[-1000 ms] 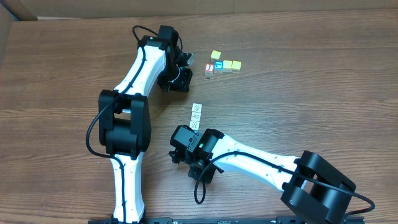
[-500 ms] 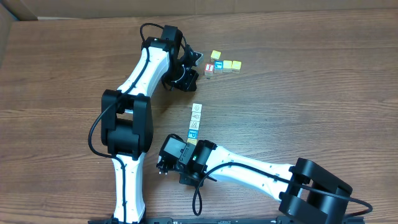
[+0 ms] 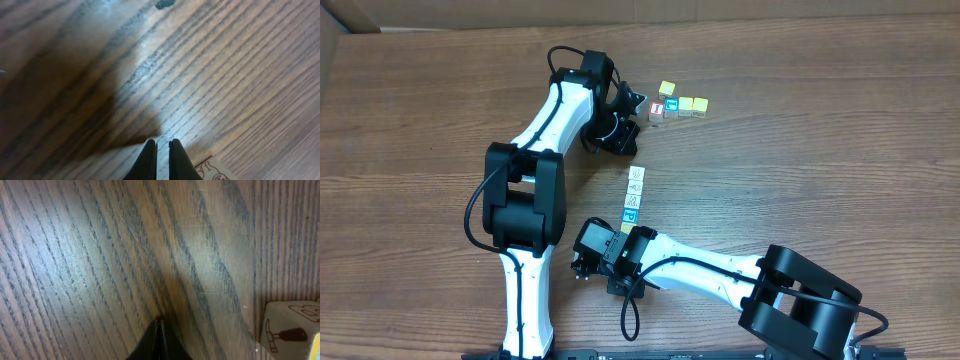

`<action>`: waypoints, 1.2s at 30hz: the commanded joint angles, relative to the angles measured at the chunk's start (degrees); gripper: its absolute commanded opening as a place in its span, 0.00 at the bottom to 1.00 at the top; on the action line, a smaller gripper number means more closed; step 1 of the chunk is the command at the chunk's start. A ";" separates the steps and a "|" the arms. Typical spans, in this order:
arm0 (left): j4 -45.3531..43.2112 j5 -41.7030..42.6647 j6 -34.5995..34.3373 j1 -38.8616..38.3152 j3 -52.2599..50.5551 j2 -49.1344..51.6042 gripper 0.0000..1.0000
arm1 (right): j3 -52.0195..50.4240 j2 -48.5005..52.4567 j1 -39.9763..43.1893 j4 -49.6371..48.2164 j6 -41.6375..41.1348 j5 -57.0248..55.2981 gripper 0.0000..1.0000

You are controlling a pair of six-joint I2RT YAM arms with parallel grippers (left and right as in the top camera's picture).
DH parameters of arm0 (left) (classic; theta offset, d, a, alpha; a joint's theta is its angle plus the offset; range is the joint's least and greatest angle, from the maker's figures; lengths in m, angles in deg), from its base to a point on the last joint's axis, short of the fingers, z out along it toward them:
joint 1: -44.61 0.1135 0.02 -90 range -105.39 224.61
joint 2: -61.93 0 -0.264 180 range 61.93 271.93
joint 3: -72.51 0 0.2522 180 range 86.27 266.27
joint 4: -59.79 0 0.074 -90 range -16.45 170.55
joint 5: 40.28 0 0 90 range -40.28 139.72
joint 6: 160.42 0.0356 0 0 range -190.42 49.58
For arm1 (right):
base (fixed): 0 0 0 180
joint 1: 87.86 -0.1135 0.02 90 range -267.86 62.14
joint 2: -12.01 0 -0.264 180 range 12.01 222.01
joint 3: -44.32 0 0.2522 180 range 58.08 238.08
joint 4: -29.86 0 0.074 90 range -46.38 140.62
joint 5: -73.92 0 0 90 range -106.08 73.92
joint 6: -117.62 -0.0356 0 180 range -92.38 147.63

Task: Flip 5 blocks

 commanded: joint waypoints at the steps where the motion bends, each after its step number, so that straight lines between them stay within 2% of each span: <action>1: 0.72 3.06 2.21 -0.39 -0.94 0.96 0.04 | 0.02 1.53 1.03 -0.55 0.37 1.27 0.04; 12: 0.39 3.06 2.56 -1.36 -1.14 0.96 0.04 | 0.02 1.73 1.11 0.07 0.35 3.10 0.04; 18: -0.46 3.04 0.61 -1.55 -1.16 0.96 0.04 | 0.59 -0.20 2.01 0.68 -3.80 8.48 0.04; 22: -0.57 3.02 0.33 -1.46 -1.16 0.96 0.04 | 0.87 -5.27 4.48 0.61 -6.12 17.46 0.04; 25: -0.59 2.62 -0.48 -1.44 -1.16 0.96 0.04 | 0.87 -8.35 6.86 0.11 -12.31 19.58 0.04; 31: -0.85 2.64 -2.25 -1.46 -1.14 0.96 0.04 | 0.70 -10.60 12.24 0.11 -32.04 19.34 0.04; 36: -0.94 2.64 -3.10 -1.46 -1.14 0.96 0.04 | -1.51 -10.58 11.65 -1.14 -40.85 15.76 0.04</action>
